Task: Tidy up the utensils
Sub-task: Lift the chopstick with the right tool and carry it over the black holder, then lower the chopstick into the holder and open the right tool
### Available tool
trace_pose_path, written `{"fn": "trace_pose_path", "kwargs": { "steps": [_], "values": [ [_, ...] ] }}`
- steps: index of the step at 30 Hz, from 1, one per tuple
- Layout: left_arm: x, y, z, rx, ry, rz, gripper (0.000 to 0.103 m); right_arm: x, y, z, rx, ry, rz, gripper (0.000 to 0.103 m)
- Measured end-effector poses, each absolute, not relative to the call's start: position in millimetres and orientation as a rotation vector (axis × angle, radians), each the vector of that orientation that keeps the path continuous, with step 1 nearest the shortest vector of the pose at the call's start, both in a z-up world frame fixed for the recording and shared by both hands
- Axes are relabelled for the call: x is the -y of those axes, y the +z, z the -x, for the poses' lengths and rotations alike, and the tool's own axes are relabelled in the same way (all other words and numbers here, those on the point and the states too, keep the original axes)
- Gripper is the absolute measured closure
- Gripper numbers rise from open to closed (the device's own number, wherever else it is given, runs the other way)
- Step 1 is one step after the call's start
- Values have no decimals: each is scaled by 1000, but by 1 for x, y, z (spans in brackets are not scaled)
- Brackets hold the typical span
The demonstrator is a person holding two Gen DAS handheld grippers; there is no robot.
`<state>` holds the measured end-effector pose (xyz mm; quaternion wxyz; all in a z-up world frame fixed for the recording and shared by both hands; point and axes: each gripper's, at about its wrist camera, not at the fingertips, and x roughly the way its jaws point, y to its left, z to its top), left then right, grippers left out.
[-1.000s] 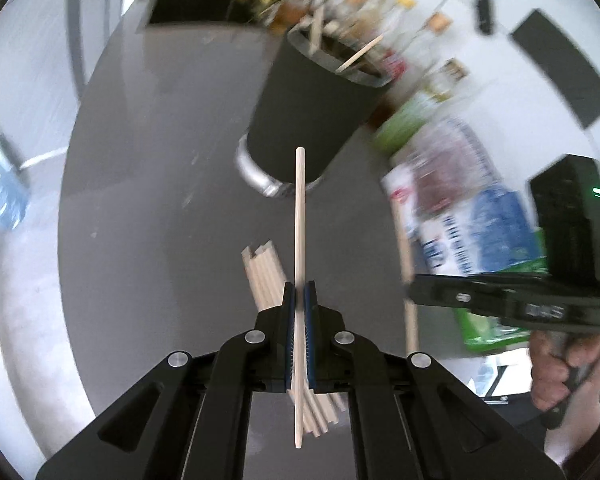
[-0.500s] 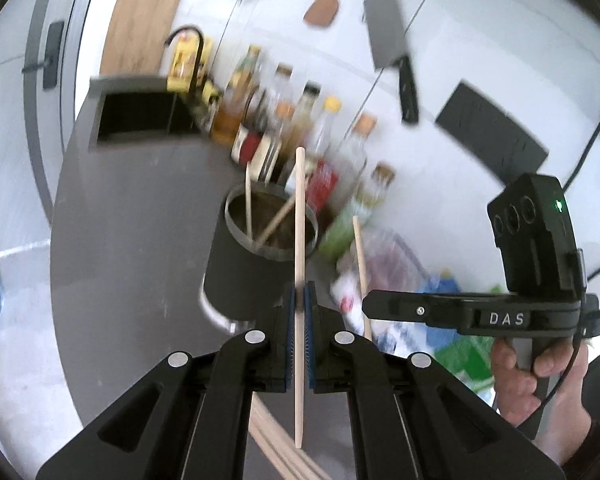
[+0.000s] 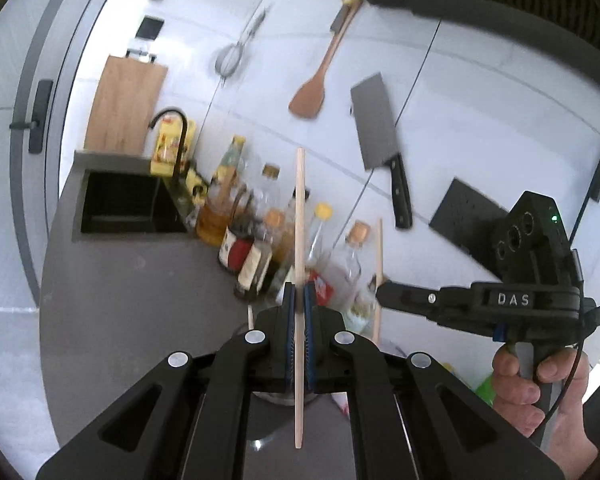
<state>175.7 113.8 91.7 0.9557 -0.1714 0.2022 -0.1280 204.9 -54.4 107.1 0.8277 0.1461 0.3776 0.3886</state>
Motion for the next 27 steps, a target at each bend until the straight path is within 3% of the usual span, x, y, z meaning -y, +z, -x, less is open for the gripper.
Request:
{"fn": "trace_pose_path", "kwargs": {
  "steps": [11, 23, 25, 26, 27],
  "values": [
    [-113, 71, -211, -288, -270, 322, 100, 26, 108, -225, -612, 697, -194, 98],
    [-106, 29, -227, -380, -293, 312, 99, 20, 37, -242, -745, 674, -182, 97],
    [-107, 29, -226, -396, -291, 332, 99, 25, 37, -241, -749, 662, -202, 89],
    [-107, 30, -226, -396, -287, 329, 99, 28, 37, -241, -747, 664, -212, 78],
    [-107, 32, -225, -398, -286, 322, 98, 30, 39, -241, -745, 665, -220, 77]
  ]
}}
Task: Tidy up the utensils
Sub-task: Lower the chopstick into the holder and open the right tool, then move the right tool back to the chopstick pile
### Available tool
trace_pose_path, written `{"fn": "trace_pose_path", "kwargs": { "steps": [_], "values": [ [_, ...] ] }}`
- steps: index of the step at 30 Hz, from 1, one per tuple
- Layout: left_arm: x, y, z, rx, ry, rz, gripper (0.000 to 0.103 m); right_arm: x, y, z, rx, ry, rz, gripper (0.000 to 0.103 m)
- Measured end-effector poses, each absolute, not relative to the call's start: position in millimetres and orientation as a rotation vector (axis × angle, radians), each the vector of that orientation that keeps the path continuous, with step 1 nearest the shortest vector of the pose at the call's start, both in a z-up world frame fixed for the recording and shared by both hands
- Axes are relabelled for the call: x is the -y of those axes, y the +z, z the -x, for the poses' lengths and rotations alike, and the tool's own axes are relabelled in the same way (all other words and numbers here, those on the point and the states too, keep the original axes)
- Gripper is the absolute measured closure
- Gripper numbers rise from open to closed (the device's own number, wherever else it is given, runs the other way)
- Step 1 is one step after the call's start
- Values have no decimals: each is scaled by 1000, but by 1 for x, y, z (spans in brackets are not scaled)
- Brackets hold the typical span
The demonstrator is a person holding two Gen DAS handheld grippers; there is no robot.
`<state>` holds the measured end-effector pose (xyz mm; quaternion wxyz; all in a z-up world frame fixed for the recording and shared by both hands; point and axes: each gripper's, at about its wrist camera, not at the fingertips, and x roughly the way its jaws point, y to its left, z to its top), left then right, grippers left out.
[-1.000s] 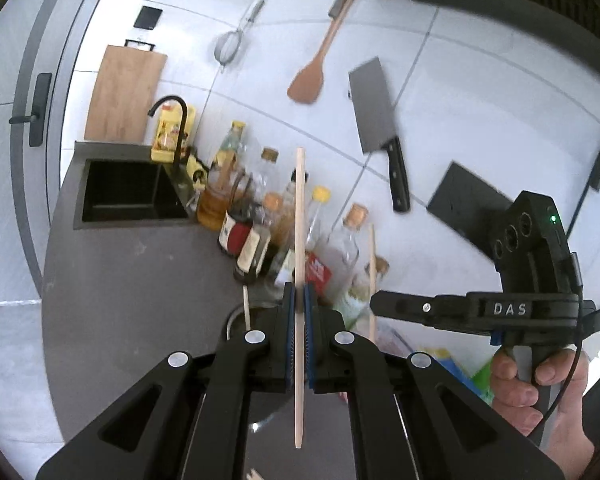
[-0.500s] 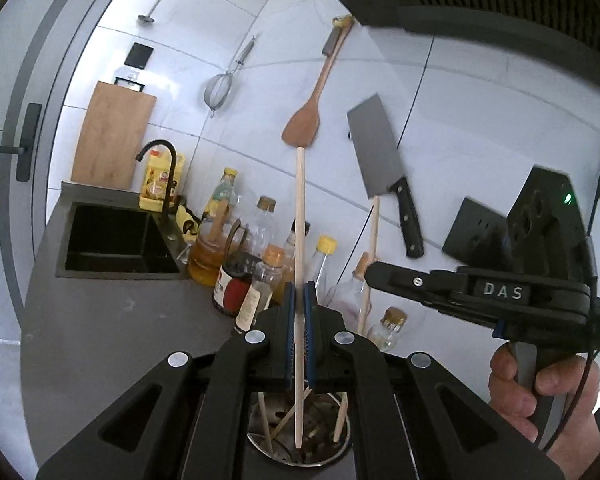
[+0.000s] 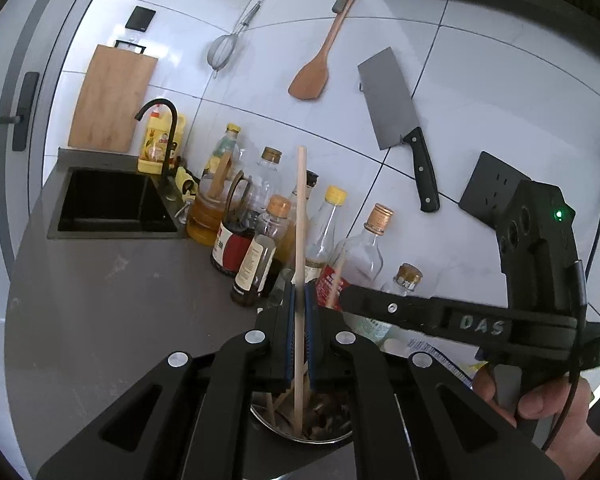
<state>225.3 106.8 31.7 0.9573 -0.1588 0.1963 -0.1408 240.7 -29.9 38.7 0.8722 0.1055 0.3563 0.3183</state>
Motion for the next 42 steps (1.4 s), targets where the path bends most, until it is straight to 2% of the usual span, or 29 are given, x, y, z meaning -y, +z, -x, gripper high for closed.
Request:
{"fn": "trace_pose_path", "kwargs": {
  "steps": [17, 19, 20, 21, 31, 33, 37, 39, 42],
  "values": [
    [-107, 54, -193, -448, -228, 314, 98, 72, 68, -183, -741, 750, -295, 76],
    [-109, 58, -182, -447, -211, 314, 92, 75, 65, -172, -763, 779, -283, 68],
    [-110, 61, -175, -442, -195, 312, 77, 76, 63, -166, -772, 804, -283, 57],
    [-112, 64, -167, -436, -181, 315, 64, 77, 61, -161, -782, 820, -276, 54],
    [-114, 84, -116, -445, -164, 362, 63, 91, 67, -121, -797, 876, -264, 53],
    [-113, 85, -108, -476, -159, 376, 57, 91, 69, -119, -829, 869, -247, 45],
    [-107, 78, -94, -571, -141, 358, 53, 86, 72, -108, -862, 905, -192, 39],
    [-105, 73, -85, -613, -123, 354, 44, 84, 74, -101, -862, 903, -150, 27],
    [-106, 67, -71, -665, -18, 342, 30, 82, 72, -98, -886, 924, -129, 18]
  ]
}}
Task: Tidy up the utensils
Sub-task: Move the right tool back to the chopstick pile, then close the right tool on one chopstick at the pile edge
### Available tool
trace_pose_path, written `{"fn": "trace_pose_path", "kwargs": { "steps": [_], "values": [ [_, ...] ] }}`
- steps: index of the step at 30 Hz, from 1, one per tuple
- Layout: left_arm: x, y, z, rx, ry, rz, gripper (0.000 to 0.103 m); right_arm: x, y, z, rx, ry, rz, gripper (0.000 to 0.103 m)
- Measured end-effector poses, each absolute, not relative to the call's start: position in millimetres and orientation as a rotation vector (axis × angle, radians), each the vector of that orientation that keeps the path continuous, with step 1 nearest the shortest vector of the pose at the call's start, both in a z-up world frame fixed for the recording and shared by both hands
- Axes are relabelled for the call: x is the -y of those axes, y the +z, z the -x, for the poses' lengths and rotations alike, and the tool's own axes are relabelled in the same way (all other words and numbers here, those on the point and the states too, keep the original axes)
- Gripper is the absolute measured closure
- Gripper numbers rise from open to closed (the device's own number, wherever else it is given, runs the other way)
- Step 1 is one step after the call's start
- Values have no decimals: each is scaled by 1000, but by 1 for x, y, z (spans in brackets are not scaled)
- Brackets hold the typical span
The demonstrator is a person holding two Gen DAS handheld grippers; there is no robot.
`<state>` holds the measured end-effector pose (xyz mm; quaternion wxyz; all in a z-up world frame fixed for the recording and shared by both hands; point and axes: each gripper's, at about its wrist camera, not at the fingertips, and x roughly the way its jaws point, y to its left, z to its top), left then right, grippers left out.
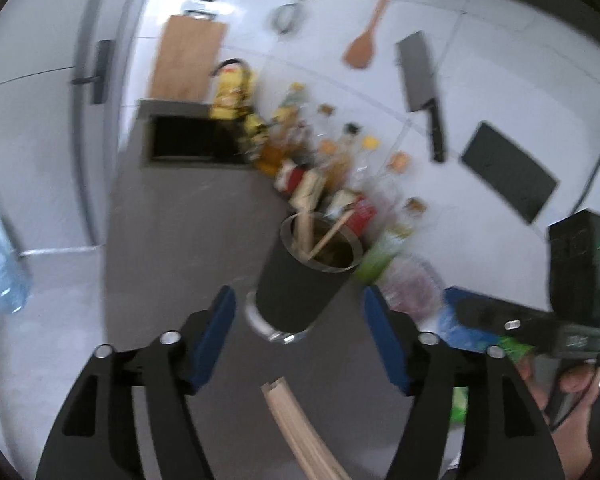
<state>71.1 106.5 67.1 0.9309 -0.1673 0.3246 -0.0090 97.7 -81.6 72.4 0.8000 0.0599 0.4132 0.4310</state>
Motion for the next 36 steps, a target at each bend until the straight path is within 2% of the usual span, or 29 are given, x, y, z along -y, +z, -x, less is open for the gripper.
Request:
{"fn": "trace_pose_path", "kwargs": {
  "steps": [3, 7, 17, 21, 25, 29, 33, 36],
  "values": [
    [-109, 58, -64, -735, -1, 365, 25, 78, 69, -95, -919, 937, -107, 13],
    [-106, 38, -53, -846, -6, 348, 24, 70, 54, -93, -971, 925, -26, 10],
    [-93, -17, -42, -1002, -60, 280, 24, 43, -27, -96, -1225, 888, 60, 12],
    [-87, -36, -42, -1073, -112, 252, 24, 38, -66, -104, -1348, 857, 41, 39],
    [-87, -52, -43, -1119, -134, 268, 24, 30, -95, -104, -1438, 832, 86, 56],
    [-85, -69, -46, -1161, -164, 270, 24, 16, -111, -96, -1473, 823, 193, 78],
    [-86, -81, -49, -1190, -179, 292, 24, 7, -121, -93, -1496, 782, 259, 89],
    [-85, -86, -49, -1195, -190, 303, 24, 0, -124, -96, -1509, 780, 286, 89]
  ]
}}
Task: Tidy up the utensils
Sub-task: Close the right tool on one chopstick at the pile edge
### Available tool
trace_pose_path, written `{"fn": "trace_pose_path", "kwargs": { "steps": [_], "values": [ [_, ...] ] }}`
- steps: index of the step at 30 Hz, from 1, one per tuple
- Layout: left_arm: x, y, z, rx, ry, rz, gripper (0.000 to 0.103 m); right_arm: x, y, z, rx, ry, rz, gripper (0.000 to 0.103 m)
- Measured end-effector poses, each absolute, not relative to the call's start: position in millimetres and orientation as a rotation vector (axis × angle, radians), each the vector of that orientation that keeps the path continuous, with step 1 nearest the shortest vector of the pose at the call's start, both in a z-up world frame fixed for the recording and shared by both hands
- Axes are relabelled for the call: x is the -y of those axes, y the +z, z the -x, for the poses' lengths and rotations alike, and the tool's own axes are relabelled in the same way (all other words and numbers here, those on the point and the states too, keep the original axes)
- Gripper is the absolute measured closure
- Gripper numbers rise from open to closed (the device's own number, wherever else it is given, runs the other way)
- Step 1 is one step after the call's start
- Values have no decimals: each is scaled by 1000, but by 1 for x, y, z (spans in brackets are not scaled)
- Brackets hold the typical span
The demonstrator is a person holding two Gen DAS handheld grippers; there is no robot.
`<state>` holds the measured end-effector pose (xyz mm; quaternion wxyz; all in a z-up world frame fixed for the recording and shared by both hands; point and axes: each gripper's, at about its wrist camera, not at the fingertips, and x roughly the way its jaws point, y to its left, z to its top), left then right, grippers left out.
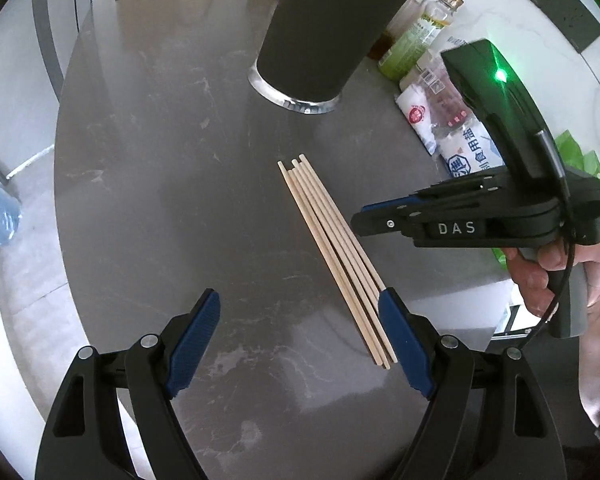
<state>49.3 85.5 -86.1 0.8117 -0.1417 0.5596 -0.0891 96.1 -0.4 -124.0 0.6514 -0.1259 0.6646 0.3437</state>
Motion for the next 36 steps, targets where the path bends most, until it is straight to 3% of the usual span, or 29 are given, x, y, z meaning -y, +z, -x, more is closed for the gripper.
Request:
{"fn": "trace_pose_path", "kwargs": {
  "steps": [19, 28, 36],
  "values": [
    [-91, -103, -52, -1230, -185, 372, 24, -37, -135, -101, -1548, 671, 432, 91],
    [-89, -105, -53, -1241, -186, 374, 24, -69, -137, -95, -1534, 560, 564, 97],
    [-93, -109, -55, -1267, -139, 410, 24, -66, -137, -97, -1548, 572, 522, 98]
  ]
}}
